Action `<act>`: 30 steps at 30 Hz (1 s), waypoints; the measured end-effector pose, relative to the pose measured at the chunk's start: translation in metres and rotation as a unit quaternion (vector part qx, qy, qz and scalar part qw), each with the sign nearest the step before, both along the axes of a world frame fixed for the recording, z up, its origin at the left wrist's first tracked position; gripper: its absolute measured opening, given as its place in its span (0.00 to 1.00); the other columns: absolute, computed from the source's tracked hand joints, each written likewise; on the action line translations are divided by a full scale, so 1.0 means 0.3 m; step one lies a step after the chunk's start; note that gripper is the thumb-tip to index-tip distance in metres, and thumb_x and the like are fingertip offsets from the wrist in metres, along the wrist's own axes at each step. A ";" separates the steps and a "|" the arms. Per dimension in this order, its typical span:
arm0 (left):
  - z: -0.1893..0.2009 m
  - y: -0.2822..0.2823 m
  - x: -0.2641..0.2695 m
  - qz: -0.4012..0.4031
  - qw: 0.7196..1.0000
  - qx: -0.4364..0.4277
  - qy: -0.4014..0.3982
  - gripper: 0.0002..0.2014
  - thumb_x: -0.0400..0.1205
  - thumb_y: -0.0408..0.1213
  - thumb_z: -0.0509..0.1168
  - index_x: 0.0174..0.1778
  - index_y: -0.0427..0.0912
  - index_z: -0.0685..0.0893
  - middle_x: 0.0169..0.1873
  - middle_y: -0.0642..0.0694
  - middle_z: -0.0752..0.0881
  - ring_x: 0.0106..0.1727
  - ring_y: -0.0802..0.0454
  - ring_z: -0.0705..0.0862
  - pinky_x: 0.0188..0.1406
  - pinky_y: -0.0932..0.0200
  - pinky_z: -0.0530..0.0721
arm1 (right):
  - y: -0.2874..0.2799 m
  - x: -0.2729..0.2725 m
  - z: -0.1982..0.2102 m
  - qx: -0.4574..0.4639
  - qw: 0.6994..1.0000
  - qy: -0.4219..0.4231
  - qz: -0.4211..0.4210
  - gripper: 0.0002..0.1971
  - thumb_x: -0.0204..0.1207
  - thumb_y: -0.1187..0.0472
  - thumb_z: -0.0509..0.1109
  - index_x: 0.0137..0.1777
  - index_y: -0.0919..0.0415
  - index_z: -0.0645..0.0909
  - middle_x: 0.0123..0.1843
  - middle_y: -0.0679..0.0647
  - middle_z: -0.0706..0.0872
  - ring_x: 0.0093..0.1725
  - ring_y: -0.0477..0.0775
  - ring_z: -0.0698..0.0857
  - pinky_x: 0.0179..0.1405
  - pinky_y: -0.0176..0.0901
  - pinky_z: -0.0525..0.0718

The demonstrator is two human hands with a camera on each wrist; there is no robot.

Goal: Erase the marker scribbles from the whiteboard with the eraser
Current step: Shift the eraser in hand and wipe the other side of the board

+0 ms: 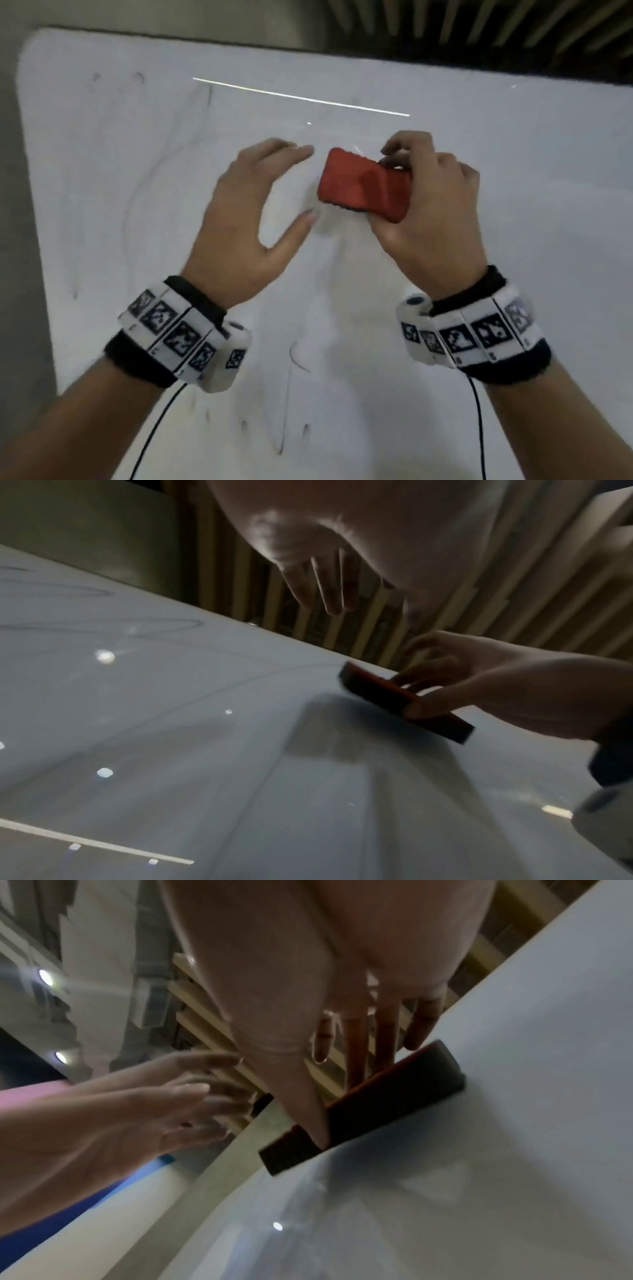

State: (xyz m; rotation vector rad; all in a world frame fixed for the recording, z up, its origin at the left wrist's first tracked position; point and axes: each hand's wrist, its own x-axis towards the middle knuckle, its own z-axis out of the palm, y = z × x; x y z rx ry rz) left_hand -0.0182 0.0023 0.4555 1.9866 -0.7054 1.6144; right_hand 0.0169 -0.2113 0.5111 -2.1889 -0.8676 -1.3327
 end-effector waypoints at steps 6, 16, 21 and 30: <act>0.153 -0.090 0.192 0.037 0.988 0.141 0.051 0.19 0.81 0.44 0.75 0.66 0.42 0.85 0.70 0.43 0.82 0.72 0.41 0.79 0.72 0.42 0.80 | -0.013 0.060 0.096 -0.053 0.998 0.017 -0.024 0.32 0.67 0.49 0.84 0.69 0.46 0.74 0.58 0.43 0.84 0.59 0.51 0.81 0.62 0.44 0.66; 0.172 -0.044 0.274 0.195 0.980 -0.020 -0.033 0.26 0.88 0.48 0.64 0.85 0.53 0.73 0.61 0.36 0.80 0.53 0.36 0.77 0.56 0.39 0.82 | -0.137 0.113 0.252 0.037 0.978 -0.088 -0.188 0.31 0.76 0.44 0.69 0.79 0.53 0.74 0.74 0.56 0.79 0.78 0.63 0.72 0.81 0.63 0.64; 0.103 0.009 0.268 0.231 0.970 0.065 -0.037 0.26 0.88 0.50 0.64 0.84 0.54 0.73 0.61 0.37 0.82 0.53 0.36 0.80 0.52 0.40 0.81 | -0.105 0.161 0.226 0.091 0.973 -0.112 -0.182 0.31 0.76 0.44 0.67 0.77 0.54 0.77 0.72 0.58 0.79 0.78 0.65 0.72 0.85 0.60 0.60; 0.057 -0.037 0.255 0.229 0.966 0.108 -0.051 0.24 0.89 0.47 0.64 0.84 0.54 0.75 0.63 0.36 0.83 0.54 0.35 0.80 0.52 0.40 0.81 | -0.078 0.174 0.225 0.131 0.968 -0.119 -0.177 0.30 0.74 0.45 0.68 0.75 0.56 0.78 0.71 0.60 0.79 0.79 0.66 0.71 0.87 0.59 0.57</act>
